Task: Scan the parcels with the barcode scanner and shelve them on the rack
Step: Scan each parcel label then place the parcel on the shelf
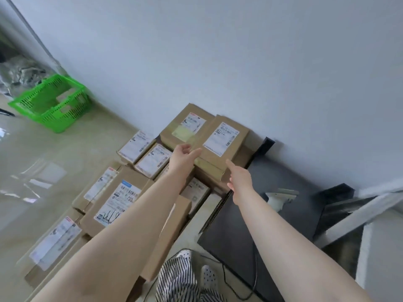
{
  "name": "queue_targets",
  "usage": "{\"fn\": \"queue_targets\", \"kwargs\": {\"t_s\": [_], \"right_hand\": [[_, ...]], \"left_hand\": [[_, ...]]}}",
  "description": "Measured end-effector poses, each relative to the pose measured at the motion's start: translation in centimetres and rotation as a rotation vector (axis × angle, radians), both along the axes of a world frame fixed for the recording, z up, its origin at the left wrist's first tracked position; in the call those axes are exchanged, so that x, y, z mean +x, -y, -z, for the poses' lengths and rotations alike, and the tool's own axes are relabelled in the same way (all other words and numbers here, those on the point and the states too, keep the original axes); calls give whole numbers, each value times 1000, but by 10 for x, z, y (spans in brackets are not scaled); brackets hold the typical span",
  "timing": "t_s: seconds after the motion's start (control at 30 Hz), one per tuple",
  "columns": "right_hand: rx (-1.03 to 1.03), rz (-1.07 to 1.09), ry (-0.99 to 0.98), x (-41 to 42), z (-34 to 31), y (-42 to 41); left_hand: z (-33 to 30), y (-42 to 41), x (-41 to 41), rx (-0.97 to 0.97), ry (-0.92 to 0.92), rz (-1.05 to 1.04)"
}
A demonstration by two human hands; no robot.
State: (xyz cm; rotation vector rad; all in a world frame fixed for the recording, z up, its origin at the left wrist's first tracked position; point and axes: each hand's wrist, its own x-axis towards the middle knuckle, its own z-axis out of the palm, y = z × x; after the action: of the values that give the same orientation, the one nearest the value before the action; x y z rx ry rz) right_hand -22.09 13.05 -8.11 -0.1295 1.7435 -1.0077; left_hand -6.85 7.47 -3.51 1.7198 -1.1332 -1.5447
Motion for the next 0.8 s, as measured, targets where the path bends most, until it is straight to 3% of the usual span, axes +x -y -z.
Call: {"fn": "queue_targets", "kwargs": {"t_s": [0.3, 0.43, 0.63, 0.8], "right_hand": [[31, 46, 21, -3, 35, 38], [-10, 148, 39, 0, 40, 33], [-109, 219, 273, 4, 17, 10], [-245, 169, 230, 1, -9, -20]], "left_hand": [[47, 50, -21, 65, 179, 256], [45, 47, -24, 28, 191, 199], [26, 27, -22, 12, 149, 94], [3, 4, -12, 50, 22, 74]]}}
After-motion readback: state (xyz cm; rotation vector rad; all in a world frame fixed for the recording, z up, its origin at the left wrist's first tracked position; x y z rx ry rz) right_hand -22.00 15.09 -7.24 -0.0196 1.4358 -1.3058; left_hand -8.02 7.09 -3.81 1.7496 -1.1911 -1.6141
